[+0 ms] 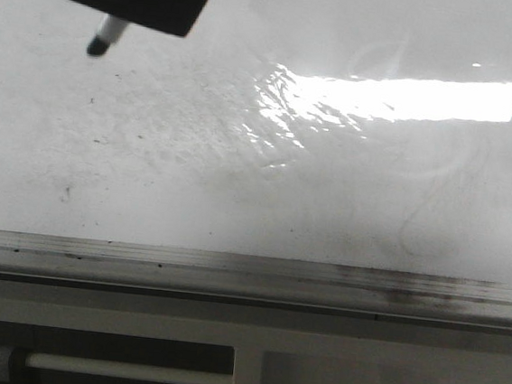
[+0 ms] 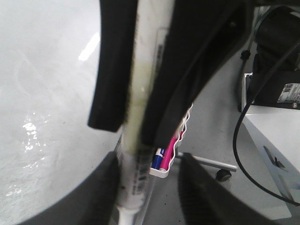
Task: Write number 8 on whiteboard
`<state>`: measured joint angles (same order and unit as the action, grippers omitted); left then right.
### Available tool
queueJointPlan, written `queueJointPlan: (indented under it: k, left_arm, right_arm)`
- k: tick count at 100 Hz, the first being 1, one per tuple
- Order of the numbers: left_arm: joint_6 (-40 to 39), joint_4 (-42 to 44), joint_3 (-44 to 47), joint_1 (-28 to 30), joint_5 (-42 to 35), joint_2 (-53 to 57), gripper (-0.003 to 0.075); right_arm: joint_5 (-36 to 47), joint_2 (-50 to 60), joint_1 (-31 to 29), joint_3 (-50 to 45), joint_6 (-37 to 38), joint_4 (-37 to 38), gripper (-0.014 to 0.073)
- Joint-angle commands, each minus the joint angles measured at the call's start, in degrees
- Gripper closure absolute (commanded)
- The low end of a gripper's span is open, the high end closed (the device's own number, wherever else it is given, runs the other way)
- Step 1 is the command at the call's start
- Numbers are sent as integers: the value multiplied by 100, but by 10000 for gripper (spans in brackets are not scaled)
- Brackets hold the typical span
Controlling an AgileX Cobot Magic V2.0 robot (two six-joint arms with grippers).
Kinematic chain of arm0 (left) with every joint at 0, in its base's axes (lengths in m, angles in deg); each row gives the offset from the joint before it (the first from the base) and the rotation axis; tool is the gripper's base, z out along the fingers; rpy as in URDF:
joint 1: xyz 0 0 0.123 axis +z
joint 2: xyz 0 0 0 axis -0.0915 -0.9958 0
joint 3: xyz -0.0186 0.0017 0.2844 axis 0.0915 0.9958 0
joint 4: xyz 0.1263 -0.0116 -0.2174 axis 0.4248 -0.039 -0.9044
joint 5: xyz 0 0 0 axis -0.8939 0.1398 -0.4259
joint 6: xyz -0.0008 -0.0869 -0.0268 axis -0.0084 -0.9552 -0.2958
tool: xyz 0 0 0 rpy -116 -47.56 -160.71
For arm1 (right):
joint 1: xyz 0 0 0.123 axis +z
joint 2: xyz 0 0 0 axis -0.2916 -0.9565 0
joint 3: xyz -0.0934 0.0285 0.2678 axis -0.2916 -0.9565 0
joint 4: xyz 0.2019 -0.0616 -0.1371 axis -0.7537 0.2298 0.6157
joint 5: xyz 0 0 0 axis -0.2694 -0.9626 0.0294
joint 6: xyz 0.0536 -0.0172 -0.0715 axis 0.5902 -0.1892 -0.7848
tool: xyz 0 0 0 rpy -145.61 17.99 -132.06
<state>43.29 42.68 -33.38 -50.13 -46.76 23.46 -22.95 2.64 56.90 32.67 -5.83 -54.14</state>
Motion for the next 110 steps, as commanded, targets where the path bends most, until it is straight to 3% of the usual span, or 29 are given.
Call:
queueJointPlan:
  k: [1, 5, 11, 32, 38, 46, 62, 80, 110]
  left_arm:
    - [-206, -219, -195, -29, -230, 99, 196]
    - [-261, -219, -195, -29, -208, 182, 155]
    - [-454, -142, -183, -29, -130, 304, 163]
    - [-1469, 841, 153, -29, -196, 1251, 351]
    - [-1858, 1082, 323, -29, -350, 1577, 418]
    - [-2403, 1336, 532, -29, -645, 2069, 510]
    - [-2577, 1374, 927, -29, -1461, 2738, 738]
    - [-2577, 1374, 1154, -29, -1972, 2977, 741]
    - [-2577, 1340, 1154, -29, -1962, 2977, 741]
  right_arm:
    - [256, 169, -19, 360, 144, 103, 653]
    - [231, 195, -19, 469, 417, 528, 653]
    - [77, 221, -19, 631, 1048, 1432, 653]
    - [-1742, 474, -19, 1542, 3824, 4765, 652]
    - [-1705, 626, -19, 1633, 4647, 5334, 652]
    - [-977, 964, -19, 1502, 5540, 5484, 632]
    - [1038, 1575, -6, 341, 5634, 5861, 632]
    - [2373, 1597, -18, -894, 5634, 6759, 633]
    - [2903, 1095, -438, -944, 5634, 7268, 633]
